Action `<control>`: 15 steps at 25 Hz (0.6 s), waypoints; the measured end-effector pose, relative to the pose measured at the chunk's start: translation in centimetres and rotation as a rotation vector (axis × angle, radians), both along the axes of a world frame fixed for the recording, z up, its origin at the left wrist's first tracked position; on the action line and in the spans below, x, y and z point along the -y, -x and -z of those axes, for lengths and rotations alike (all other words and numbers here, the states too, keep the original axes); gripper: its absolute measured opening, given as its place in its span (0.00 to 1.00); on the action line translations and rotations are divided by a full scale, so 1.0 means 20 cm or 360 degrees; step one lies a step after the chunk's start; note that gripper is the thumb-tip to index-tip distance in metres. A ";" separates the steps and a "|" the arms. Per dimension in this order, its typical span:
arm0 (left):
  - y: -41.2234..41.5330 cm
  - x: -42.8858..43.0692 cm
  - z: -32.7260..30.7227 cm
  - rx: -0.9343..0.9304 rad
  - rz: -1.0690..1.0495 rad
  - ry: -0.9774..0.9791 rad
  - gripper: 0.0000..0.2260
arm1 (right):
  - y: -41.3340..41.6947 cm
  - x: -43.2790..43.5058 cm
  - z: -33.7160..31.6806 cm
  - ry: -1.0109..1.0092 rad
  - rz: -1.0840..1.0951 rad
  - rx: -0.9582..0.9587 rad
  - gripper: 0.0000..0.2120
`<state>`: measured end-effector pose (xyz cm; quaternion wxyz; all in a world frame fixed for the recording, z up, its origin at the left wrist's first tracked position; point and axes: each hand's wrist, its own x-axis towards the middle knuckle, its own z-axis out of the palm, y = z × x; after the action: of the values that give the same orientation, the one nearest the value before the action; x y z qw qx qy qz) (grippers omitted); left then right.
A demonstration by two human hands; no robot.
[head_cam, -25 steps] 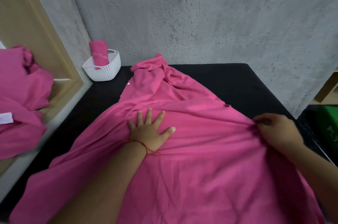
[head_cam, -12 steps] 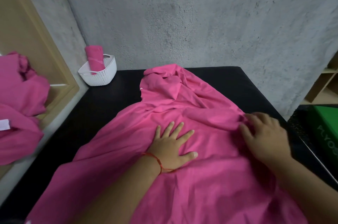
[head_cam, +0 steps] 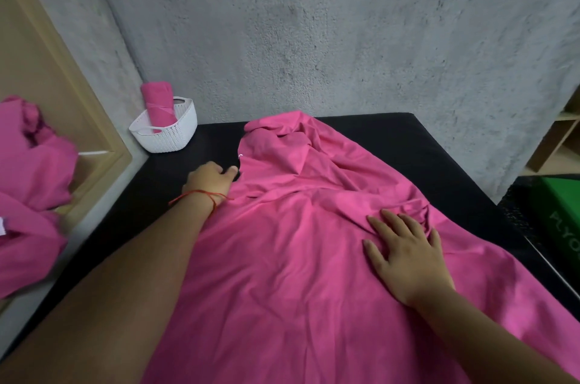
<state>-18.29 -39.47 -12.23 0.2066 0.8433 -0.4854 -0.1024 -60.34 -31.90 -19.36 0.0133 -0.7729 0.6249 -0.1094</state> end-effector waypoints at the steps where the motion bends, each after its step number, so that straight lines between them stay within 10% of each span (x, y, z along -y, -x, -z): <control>1: 0.02 0.03 0.01 -0.0010 0.0046 -0.0151 0.33 | 0.00 0.00 0.00 0.0014 0.0002 0.0004 0.34; 7: 0.08 0.22 0.08 -0.0008 0.0184 -0.0012 0.13 | 0.00 -0.01 0.01 0.0138 0.0043 -0.0013 0.30; 15: -0.43 0.04 0.04 0.0336 -0.0552 0.0082 0.20 | 0.00 -0.01 0.02 0.0274 -0.0005 -0.0014 0.30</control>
<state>-9.77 -40.20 -13.01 0.1905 0.9148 -0.3544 0.0361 -60.35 -31.75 -19.82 -0.0558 -0.7726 0.6121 -0.1594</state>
